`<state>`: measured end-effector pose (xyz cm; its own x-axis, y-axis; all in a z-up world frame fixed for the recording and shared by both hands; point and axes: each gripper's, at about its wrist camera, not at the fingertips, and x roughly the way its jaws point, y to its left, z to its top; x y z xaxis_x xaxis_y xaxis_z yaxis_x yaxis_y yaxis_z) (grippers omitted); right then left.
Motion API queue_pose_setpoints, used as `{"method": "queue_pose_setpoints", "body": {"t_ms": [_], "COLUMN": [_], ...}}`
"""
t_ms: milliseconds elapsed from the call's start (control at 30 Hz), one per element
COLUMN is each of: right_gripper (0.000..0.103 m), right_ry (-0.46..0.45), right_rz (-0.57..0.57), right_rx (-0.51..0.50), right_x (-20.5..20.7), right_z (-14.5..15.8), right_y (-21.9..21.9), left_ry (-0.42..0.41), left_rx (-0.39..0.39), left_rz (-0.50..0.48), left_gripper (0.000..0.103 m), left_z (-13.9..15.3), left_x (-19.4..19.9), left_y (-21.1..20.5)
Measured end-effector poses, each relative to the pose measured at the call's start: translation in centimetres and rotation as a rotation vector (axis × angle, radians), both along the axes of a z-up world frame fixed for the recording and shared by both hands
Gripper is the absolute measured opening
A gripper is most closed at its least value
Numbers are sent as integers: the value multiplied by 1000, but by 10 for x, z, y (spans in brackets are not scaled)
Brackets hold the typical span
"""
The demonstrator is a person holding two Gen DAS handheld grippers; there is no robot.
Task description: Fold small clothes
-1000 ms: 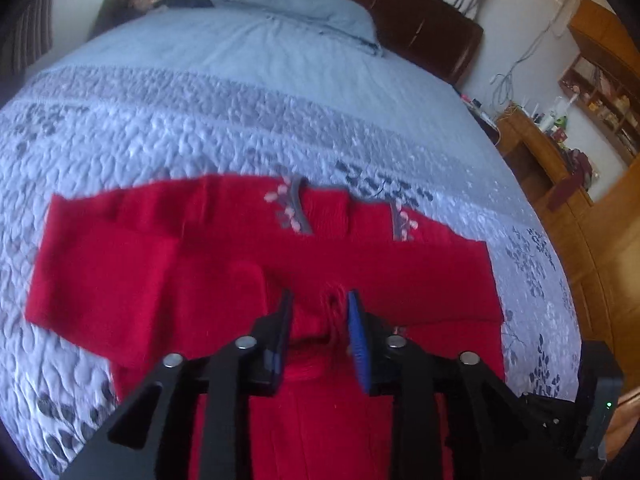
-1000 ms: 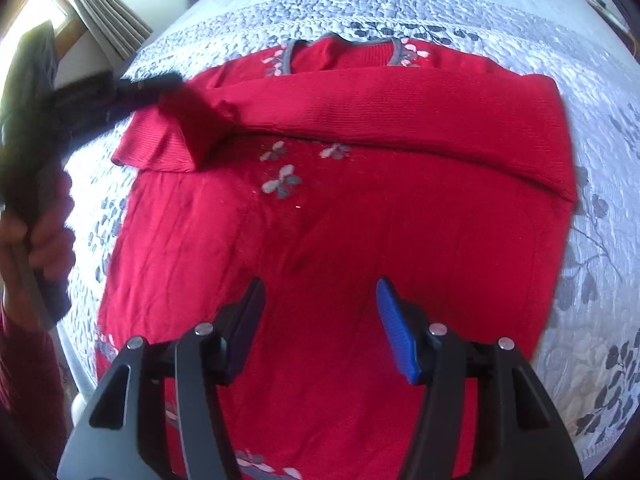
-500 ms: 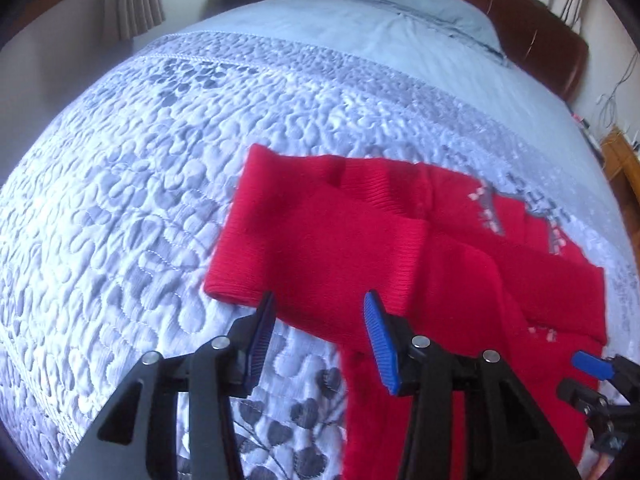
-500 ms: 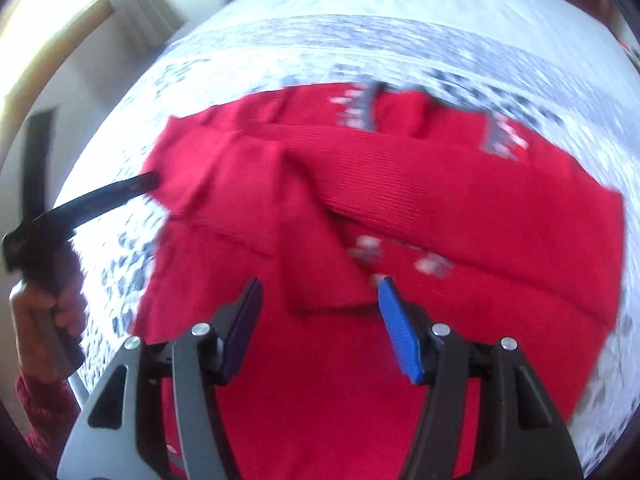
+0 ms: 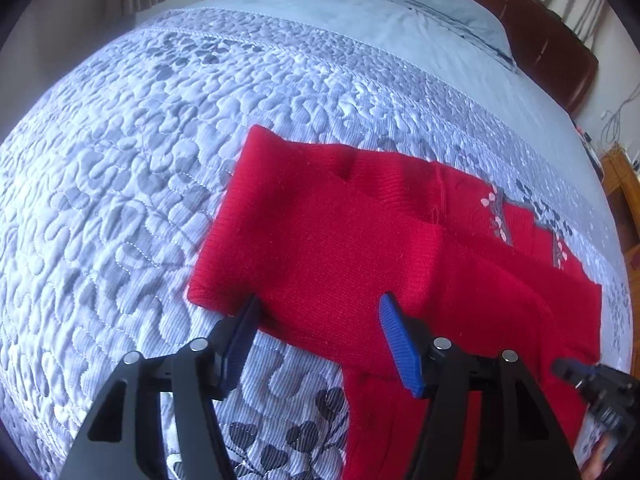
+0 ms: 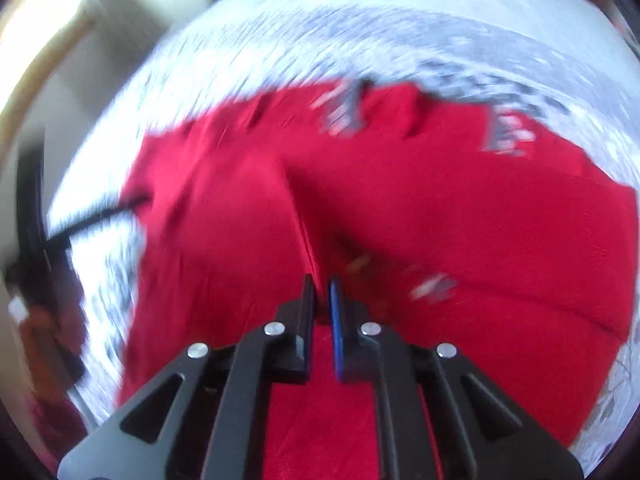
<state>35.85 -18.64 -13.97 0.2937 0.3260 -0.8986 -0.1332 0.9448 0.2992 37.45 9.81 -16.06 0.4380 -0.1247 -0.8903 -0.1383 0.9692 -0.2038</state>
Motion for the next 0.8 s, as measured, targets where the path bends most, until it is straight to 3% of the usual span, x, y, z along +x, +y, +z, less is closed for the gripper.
{"method": "queue_pose_setpoints", "body": {"t_ms": [33,67,100,167,300,467,533,633,800], "right_gripper": [24,47,49,46,46,46,39,10,4], "right_ry": [4,10,21,67,176,195,189,192,134], "right_rz": [-68,-97,-119,-131,-84,-66,-66,-53,-18], "right_rx": [12,15,11,17,144,161,190,225,287], "right_x": [10,15,19,19,2,0,2,5,5], "right_z": [4,5,3,-6,-32,-43,-45,-48,-17], "right_y": [-22,-34,-46,-63,-64,-41,-35,-30,-33], "left_ry": [-3,-10,-14,-18,-26,-38,-33,-26,-56], "left_rx": [-6,-8,-6,3,44,93,91,89,80], "left_rz": [8,12,11,18,40,22,21,23,64], "left_gripper": [63,63,63,63,64,69,70,70,70], "left_z": [1,3,4,6,11,14,13,10,19], "left_x": [1,1,1,1,1,1,2,3,1], "left_y": [1,1,2,4,9,6,6,7,18]}}
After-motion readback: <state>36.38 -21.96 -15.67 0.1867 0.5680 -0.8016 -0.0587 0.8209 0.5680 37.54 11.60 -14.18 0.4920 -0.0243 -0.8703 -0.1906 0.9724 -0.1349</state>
